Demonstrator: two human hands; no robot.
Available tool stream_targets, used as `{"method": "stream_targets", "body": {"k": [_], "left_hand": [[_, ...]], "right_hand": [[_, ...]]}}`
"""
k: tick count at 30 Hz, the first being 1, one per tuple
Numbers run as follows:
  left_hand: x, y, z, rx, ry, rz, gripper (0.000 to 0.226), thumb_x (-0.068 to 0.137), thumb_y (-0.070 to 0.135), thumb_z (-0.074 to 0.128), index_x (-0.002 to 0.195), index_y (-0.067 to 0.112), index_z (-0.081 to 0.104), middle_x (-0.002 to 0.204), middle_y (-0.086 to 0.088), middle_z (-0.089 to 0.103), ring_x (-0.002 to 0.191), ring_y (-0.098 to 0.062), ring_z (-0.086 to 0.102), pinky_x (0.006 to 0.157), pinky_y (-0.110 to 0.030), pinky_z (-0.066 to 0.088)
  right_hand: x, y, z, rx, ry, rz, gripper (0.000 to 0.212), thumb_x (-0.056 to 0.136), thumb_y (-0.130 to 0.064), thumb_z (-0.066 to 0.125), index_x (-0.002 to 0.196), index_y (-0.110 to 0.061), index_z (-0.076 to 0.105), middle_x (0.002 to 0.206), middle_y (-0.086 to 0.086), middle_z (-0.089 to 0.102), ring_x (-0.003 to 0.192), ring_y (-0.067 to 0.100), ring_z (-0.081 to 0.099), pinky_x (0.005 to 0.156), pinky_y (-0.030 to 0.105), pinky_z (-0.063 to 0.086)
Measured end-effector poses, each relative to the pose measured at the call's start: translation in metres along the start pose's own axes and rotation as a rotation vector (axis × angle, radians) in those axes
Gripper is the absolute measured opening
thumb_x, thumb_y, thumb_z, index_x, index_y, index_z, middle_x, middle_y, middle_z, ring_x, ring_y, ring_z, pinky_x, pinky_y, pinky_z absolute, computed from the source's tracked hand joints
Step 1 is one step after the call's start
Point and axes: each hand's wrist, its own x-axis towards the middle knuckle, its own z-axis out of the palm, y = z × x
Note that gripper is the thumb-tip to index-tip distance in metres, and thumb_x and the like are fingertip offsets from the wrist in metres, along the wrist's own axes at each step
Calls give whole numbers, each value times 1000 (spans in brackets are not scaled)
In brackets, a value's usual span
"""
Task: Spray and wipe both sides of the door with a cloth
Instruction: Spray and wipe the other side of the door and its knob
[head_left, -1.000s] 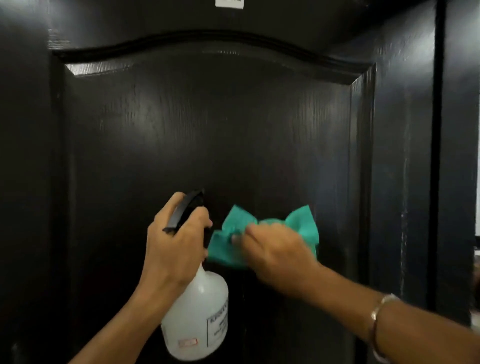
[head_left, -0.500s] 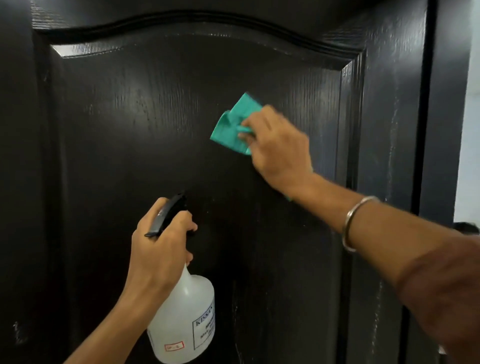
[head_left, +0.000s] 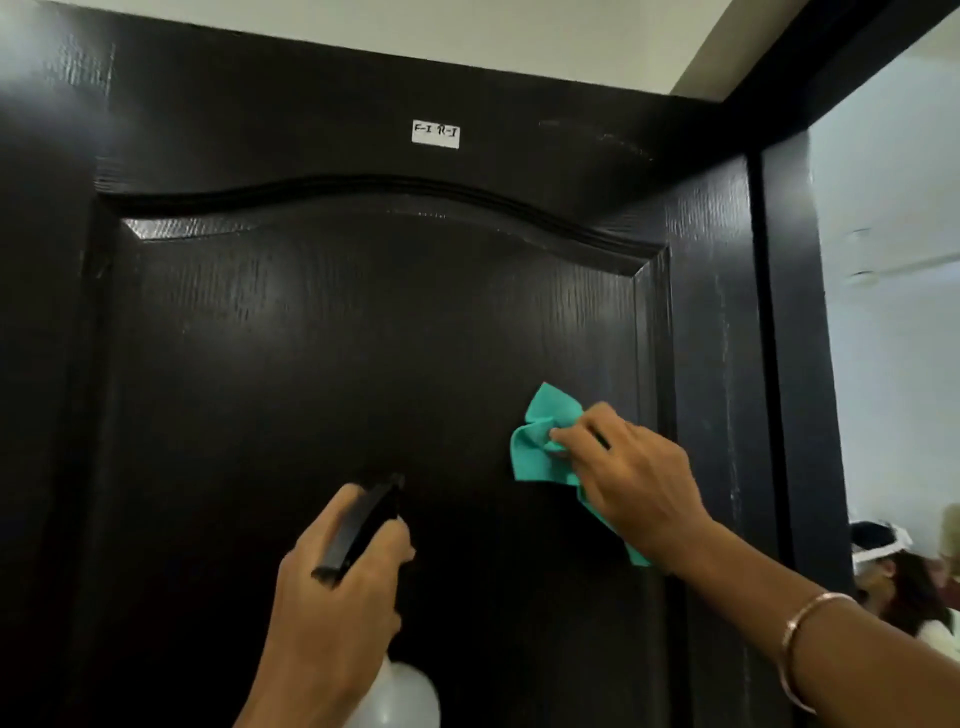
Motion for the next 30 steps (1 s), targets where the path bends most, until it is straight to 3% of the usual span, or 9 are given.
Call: {"method": "stream_targets", "body": {"k": [4,8,12,16,18,20,24,27,30], "left_hand": [[13,29,16,6,-11,89,13,94,10,58,87,0,62,81,-30,60,50,-24,51,45,-30,44],[29,52,29,1,-29,134,16,92,12,59,89,-4,62,83,-33,61,49,-22,52,47,-34,46],[43,79,52,49,-36,238,14,95,17,62,95,4,66,89,-26,68,50,-17,57,45,-23,51],[55,108,79,49,15,259,13,95,19,61,84,13,65,84,-17,74,46,-10,58,46,-23,53],[58,122,94,41,51,261,15,95,19,61,80,19,62,79,-12,74,52,-13,60,55,-34,57],[60,134,108,36,95,284,13,93,21,61,81,20,63,82,-12,76,57,-18,62,66,-42,61],[61,156,131,42,148,303,14,89,25,60,78,19,67,82,-9,78,57,-20,65,74,-49,63],[57,168,151,84,141,306,18,84,30,59,74,16,67,81,-13,77,73,-38,72,80,-59,62],[51,172,172,119,123,323,19,83,34,59,77,19,68,82,-11,77,81,-38,74,80,-60,62]], "right_hand": [[-18,28,-2,-46,22,247,9,98,-22,68,104,-15,68,97,-2,57,58,10,51,46,25,43],[-39,40,1,-66,0,262,13,98,-24,66,105,-13,64,99,-1,55,57,9,49,43,28,46],[-43,39,5,-3,14,272,14,101,-27,60,108,-15,63,104,0,55,59,8,52,43,28,49],[-42,41,5,14,16,247,20,102,-36,49,105,-18,58,102,-2,55,59,6,52,45,25,50],[-42,42,3,44,11,234,18,96,-31,61,107,-18,56,101,-1,55,59,7,53,44,25,51],[-42,44,2,76,5,228,28,87,-28,69,109,-17,54,99,0,55,59,8,54,44,25,50],[-43,49,4,102,6,216,33,84,-30,72,108,-19,53,99,0,58,60,10,58,46,24,51],[-42,51,5,149,5,196,45,77,-30,85,105,-21,50,97,0,60,59,9,61,46,24,54],[-45,54,9,174,-40,200,59,68,-35,94,104,-23,49,95,0,63,57,10,63,47,22,55]]}}
